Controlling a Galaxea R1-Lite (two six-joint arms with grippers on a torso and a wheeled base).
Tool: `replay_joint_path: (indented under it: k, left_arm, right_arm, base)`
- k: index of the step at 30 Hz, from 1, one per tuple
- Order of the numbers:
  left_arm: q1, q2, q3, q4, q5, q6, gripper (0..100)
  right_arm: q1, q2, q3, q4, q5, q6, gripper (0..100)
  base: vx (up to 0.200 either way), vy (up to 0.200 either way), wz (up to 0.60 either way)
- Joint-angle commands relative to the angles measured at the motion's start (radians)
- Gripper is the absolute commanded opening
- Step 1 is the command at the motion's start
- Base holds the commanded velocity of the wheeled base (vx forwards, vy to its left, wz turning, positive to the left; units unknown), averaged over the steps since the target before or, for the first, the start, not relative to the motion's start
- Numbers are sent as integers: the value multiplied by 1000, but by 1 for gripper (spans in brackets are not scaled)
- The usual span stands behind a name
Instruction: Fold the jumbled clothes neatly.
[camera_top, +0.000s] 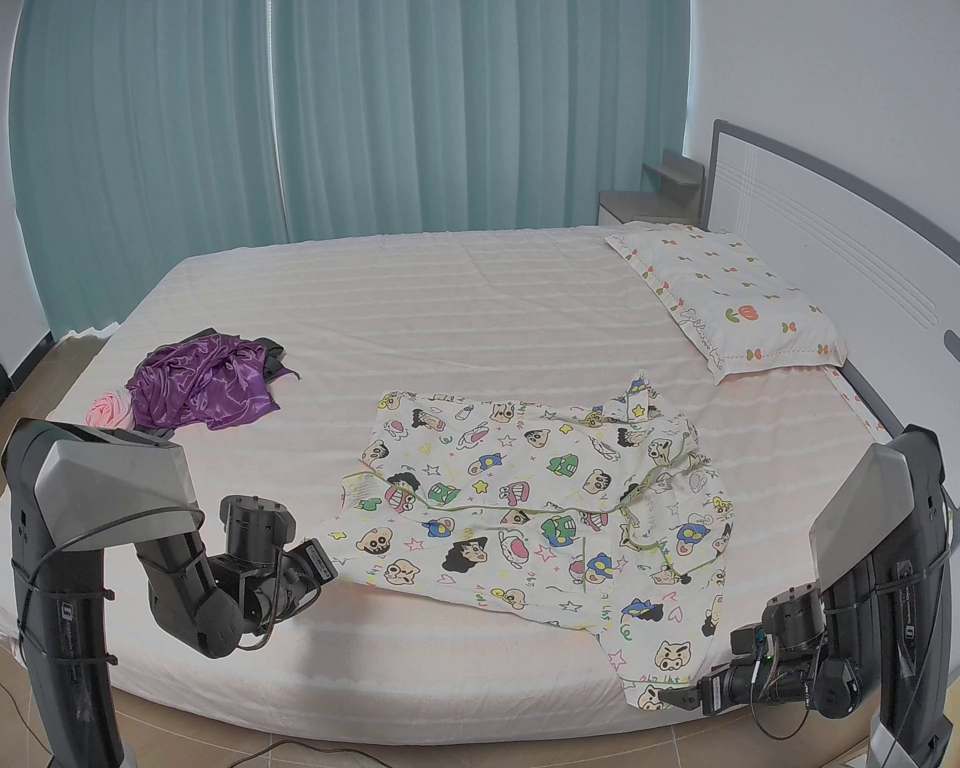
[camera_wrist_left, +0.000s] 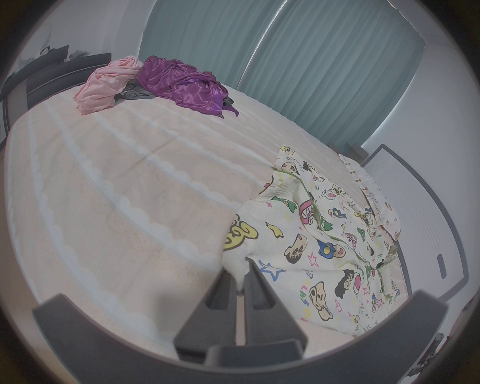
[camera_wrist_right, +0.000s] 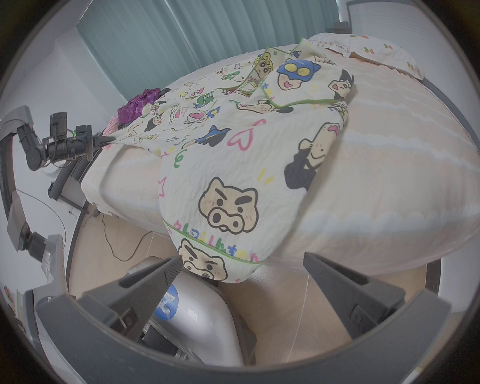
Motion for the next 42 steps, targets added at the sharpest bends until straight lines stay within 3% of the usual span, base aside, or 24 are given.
replay_joint_path:
  k: [1,14,15,24,28,42]
  left_arm:
    - [1,-3,11,1,-1,-1,0]
    - [-5,6,11,0,-2,-4,0]
    - [-5,6,11,0,-2,-4,0]
    - [-14,2,31,0,-1,-4,0]
    - [-45,-6,66,1,-1,-2,0]
    - [-108,-66,187,7,1,7,0]
  right_arm:
    - [4,1,-30,-18,2,47,100]
    - [24,-18,-50,-18,47,70,100]
    - [22,-21,-55,-18,53,71,0]
    - [21,-25,-60,-18,54,80,0]
    - [5,-18,-37,-18,-5,82,0]
    - [-33,-65,28,-18,-2,67,0]
  base:
    - [0,0,0]
    - [0,0,0]
    - [0,0,0]
    - [0,0,0]
    - [0,0,0]
    - [0,0,0]
